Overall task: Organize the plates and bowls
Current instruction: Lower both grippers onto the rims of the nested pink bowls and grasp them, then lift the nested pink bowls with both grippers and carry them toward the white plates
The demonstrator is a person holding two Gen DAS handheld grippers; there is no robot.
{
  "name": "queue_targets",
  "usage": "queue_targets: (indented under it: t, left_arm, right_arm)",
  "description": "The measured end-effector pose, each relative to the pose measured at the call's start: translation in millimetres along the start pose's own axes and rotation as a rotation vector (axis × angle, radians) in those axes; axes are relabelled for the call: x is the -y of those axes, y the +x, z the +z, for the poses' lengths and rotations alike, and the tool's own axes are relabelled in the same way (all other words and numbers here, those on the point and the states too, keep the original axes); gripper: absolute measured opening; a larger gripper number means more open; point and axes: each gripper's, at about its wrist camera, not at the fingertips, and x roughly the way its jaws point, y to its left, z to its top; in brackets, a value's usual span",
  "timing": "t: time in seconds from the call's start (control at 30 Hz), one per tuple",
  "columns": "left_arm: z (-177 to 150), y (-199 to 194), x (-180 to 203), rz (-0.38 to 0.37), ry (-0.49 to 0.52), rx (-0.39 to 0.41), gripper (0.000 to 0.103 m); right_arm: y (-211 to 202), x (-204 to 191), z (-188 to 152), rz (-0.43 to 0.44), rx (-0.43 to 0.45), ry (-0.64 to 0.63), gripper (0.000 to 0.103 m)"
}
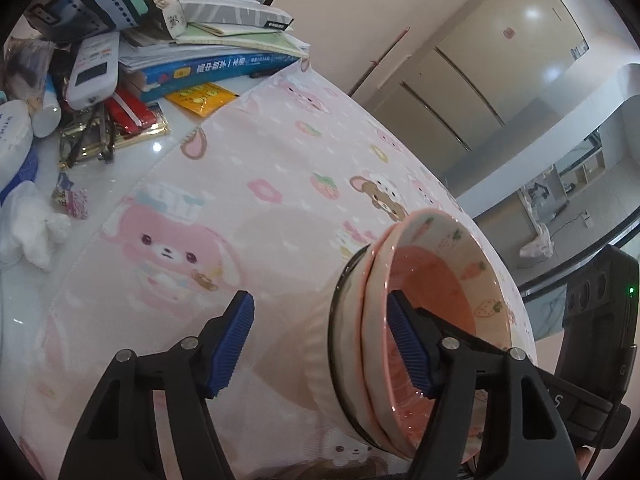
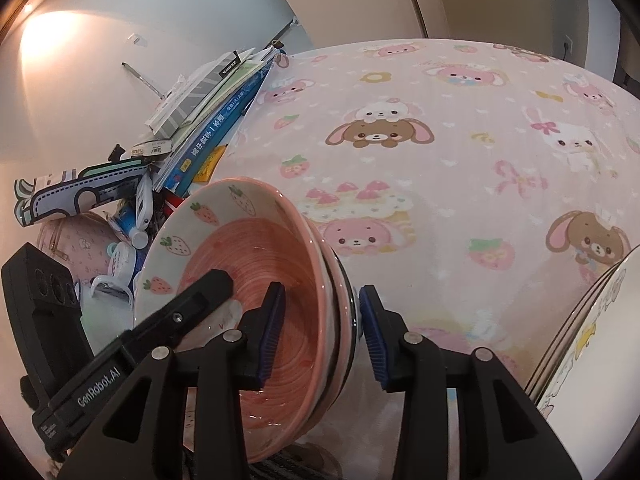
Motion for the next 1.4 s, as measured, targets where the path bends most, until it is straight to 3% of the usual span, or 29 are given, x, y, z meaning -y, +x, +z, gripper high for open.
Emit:
queue_targets:
  t: [0.3, 0.63, 0.67, 0.7, 0.77, 1.07, 1.17, 1.4]
  left_arm:
    - [1, 0, 1, -0.010, 0.013, -0.003, 0.067]
    - [2, 12, -11, -0.121, -0.068, -0.078, 0.067]
    - [2, 13, -12, -0.135, -0.076, -0.084, 0.063]
    - [2, 13, -13, -0.158, -0.084, -0.087, 0.051]
    - [1, 13, -12, -0.176, -0.087, -0.087, 0.048]
    - [2, 12, -11, -0.183, -0.088, -0.091, 0.048]
    - [0, 28, -19, -0.293, -0.152, -0.191, 0.063]
    - [-1, 28, -18, -0.266, -0.154, -0.170, 0.055]
  right_arm:
    - [0, -2, 0, -0.009, 0.000, -0.017, 0.038]
    - [10, 27, 0, 0.164, -0.049, 0.178, 0.041]
    - [12, 31, -1, 0.190, -0.059, 0.204, 0.041]
    - [14, 36, -1, 0.220, -0.071, 0.234, 0.041]
    - [16, 40, -2, 0.251, -0.085, 0.261, 0.041]
    - [15, 37, -3, 0.237, -0.076, 0.253, 0.040]
    - [16, 41, -2, 0.257, -0.088, 0.264, 0.040]
    - [16, 43, -1, 0.271, -0.100, 0.276, 0.040]
